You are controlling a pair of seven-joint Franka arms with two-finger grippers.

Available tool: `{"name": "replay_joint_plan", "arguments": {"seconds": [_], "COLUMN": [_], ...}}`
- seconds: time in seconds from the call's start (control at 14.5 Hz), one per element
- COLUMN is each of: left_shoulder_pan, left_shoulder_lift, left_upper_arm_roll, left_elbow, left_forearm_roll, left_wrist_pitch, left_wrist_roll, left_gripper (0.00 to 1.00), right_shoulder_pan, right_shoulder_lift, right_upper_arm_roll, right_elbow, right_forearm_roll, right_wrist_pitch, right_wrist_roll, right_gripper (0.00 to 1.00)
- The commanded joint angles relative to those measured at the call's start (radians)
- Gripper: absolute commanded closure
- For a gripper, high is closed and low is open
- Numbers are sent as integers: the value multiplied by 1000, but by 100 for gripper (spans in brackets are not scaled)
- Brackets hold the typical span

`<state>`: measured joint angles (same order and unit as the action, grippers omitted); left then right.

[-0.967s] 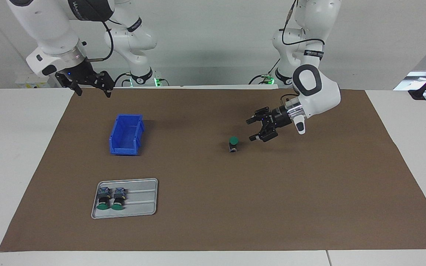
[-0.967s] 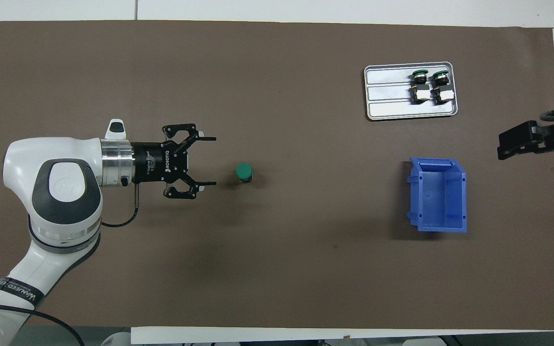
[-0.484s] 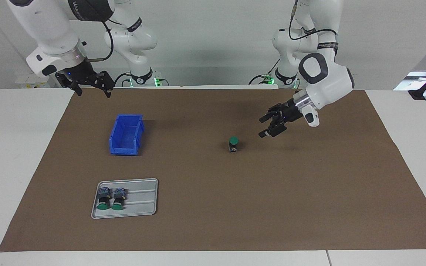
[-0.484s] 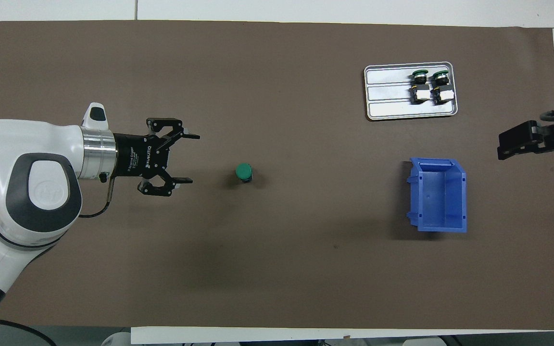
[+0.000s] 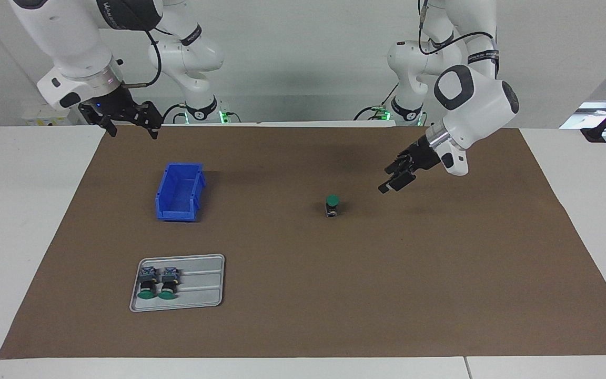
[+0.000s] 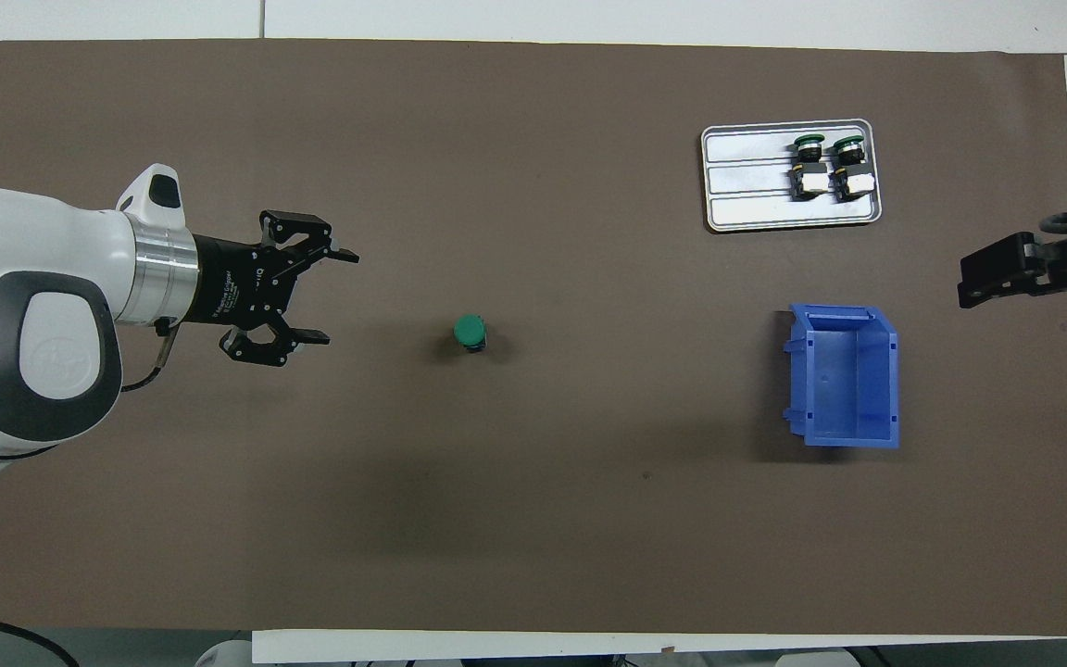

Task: Place and press button with both arms
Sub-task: 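Raise the left gripper and bring it above the button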

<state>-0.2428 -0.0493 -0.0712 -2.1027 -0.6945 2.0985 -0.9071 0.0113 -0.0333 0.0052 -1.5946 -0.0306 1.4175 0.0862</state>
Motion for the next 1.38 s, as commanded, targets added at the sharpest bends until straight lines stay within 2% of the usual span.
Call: {"name": "replay_joint_plan", "arguments": {"seconds": [0.0, 0.21, 0.48, 0.69, 0.9, 1.04, 1.11, 1.17, 1.24, 1.31], "left_shoulder_pan": [8, 5, -10, -51, -62, -107, -130, -153, -176, -199], "left_shoulder_lift": [9, 19, 8, 9, 23, 86, 104, 109, 121, 176], "left_upper_arm_roll": [-2, -4, -5, -21, -25, -24, -24, -24, -24, -22], "left_elbow": [30, 47, 50, 81, 99, 169, 193, 199, 211, 263], "left_forearm_roll": [62, 205, 311, 478, 498, 513, 518, 533, 535, 533], "left_wrist_pitch": [-26, -32, -41, -70, -90, -112, -117, -120, -118, -132], "left_wrist_roll": [0, 35, 80, 114, 163, 183, 181, 180, 178, 175], "left_gripper": [0, 0, 0, 0, 12, 15, 22, 33, 49, 65], "right_shoulder_pan": [-2, -2, -2, -2, -2, -2, -2, -2, -2, -2], "right_shoulder_lift": [-13, -13, -13, -13, -13, -13, -13, -13, -13, -13], "right_upper_arm_roll": [-2, -2, -2, -2, -2, -2, -2, -2, -2, -2], "right_elbow": [-15, -15, -15, -15, -15, -15, -15, -16, -16, -15], "right_forearm_roll": [3, 3, 3, 3, 3, 3, 3, 3, 3, 3], "right_wrist_pitch": [3, 3, 3, 3, 3, 3, 3, 3, 3, 3], "right_wrist_roll": [-22, -22, -22, -22, -22, -22, -22, -22, -22, -22], "right_gripper": [0, 0, 0, 0, 0, 0, 0, 0, 0, 0]}}
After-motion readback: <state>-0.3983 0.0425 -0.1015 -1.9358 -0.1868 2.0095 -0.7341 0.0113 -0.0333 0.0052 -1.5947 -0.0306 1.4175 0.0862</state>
